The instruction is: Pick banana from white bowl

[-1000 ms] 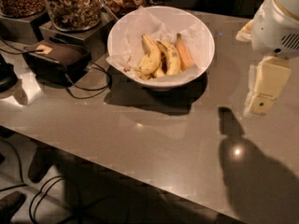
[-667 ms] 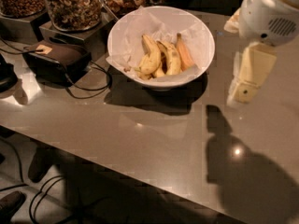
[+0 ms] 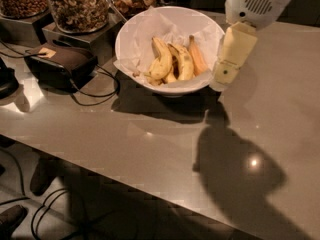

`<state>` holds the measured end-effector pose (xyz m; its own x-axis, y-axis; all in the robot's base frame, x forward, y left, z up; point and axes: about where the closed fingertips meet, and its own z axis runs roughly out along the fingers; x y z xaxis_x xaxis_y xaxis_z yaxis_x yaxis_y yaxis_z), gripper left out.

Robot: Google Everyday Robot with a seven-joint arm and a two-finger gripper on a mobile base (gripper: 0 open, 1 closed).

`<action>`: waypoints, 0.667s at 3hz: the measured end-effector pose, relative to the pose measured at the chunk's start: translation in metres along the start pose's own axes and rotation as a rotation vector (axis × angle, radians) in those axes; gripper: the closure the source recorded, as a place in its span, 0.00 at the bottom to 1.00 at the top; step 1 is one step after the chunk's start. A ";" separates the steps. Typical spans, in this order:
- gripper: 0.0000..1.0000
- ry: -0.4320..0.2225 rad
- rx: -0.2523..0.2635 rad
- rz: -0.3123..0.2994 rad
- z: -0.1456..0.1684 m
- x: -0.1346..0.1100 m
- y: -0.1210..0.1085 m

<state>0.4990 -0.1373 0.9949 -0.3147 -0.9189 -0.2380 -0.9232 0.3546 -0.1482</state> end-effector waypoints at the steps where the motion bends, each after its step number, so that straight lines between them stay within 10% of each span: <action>1: 0.00 -0.020 0.018 0.002 0.000 -0.006 -0.004; 2: 0.00 -0.024 -0.009 0.027 0.004 -0.025 -0.008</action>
Offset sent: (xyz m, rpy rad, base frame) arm 0.0147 0.0396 0.0012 0.0285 0.1256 -0.0544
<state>0.5153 -0.1169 0.9979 -0.3341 -0.9046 -0.2648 -0.9165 0.3774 -0.1328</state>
